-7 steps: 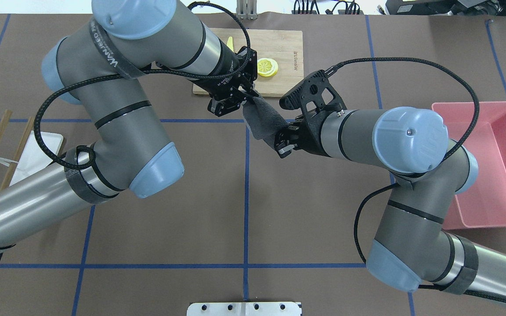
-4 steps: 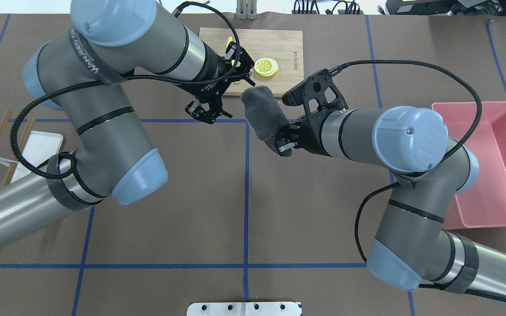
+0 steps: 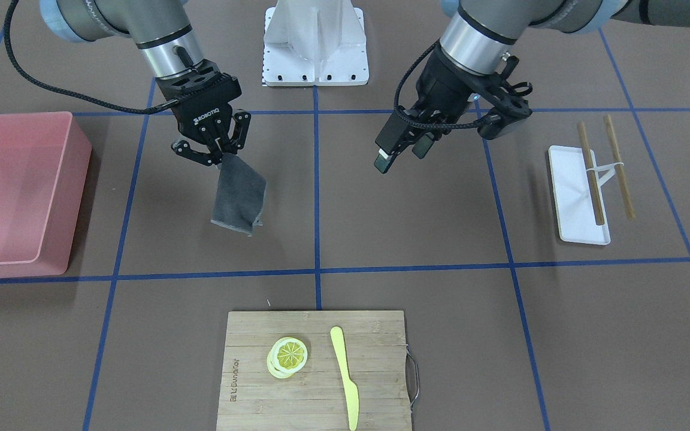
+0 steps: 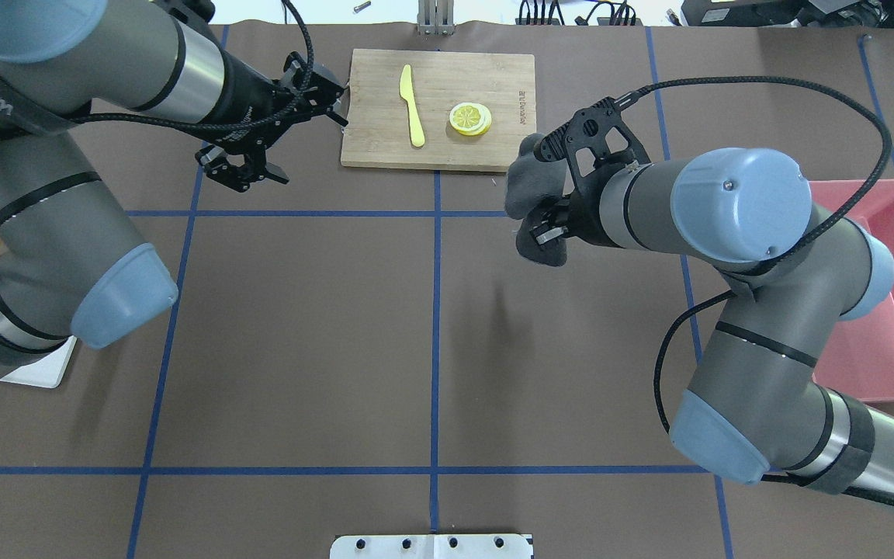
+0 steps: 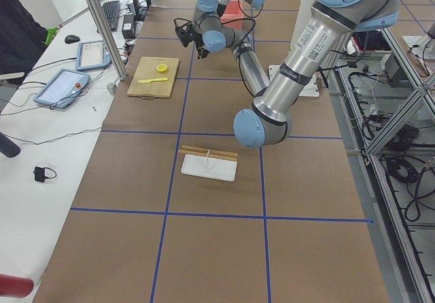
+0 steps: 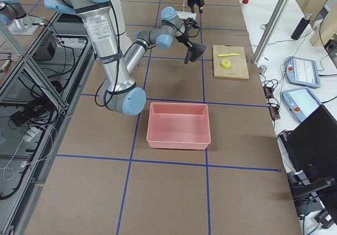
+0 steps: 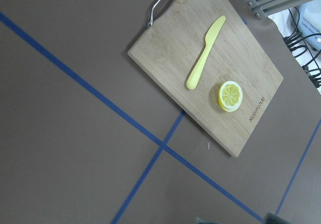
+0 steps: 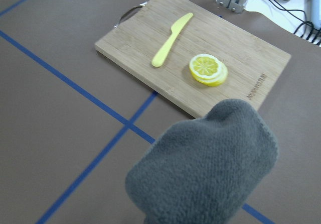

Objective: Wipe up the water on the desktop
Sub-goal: 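Lower the grey cloth to the table with the right gripper while the left arm withdraws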

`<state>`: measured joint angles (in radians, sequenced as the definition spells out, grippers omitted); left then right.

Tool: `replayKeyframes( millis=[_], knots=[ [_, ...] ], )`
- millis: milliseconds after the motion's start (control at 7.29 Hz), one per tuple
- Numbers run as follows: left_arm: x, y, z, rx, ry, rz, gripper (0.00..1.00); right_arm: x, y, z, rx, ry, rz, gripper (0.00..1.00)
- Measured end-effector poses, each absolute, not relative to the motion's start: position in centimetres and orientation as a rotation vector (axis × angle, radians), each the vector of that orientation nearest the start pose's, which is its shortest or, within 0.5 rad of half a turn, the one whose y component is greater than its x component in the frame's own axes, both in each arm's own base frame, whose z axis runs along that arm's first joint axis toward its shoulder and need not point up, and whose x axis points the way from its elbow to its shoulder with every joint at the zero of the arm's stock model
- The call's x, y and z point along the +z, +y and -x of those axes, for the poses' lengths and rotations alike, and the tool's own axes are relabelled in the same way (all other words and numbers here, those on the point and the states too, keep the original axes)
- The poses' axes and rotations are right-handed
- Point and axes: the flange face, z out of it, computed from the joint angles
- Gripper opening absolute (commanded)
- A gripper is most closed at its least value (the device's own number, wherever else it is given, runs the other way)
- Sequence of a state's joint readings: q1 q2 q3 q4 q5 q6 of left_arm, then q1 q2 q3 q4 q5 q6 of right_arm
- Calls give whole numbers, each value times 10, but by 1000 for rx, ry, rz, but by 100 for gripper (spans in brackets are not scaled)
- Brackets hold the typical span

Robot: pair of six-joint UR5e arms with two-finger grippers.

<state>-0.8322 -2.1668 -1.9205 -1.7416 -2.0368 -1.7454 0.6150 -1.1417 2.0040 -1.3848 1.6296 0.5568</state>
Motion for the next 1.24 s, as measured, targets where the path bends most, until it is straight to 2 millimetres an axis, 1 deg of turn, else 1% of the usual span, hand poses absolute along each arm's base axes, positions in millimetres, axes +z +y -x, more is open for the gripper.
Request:
replayKeyframes(
  millis=[275, 412, 549, 686, 824, 961, 1235],
  knots=[
    [180, -506, -307, -587, 1131, -24, 98, 236, -451, 369, -493, -553, -690, 0],
    [202, -508, -290, -548, 1091, -66, 98, 250, -456, 365, -552, -442, -681, 0],
    [223, -504, -273, -481, 1048, -113, 98, 268, -459, 366, -627, -343, -660, 0],
    [239, -497, -259, -420, 1016, -148, 98, 286, -461, 371, -698, -276, -629, 0],
    [250, -494, -248, -387, 996, -172, 98, 304, -462, 380, -758, -233, -597, 0],
    [256, -493, -238, -377, 984, -186, 98, 320, -458, 393, -806, -208, -566, 0],
    [262, -495, -230, -378, 973, -193, 98, 344, -440, 428, -881, -175, -524, 0]
  ],
)
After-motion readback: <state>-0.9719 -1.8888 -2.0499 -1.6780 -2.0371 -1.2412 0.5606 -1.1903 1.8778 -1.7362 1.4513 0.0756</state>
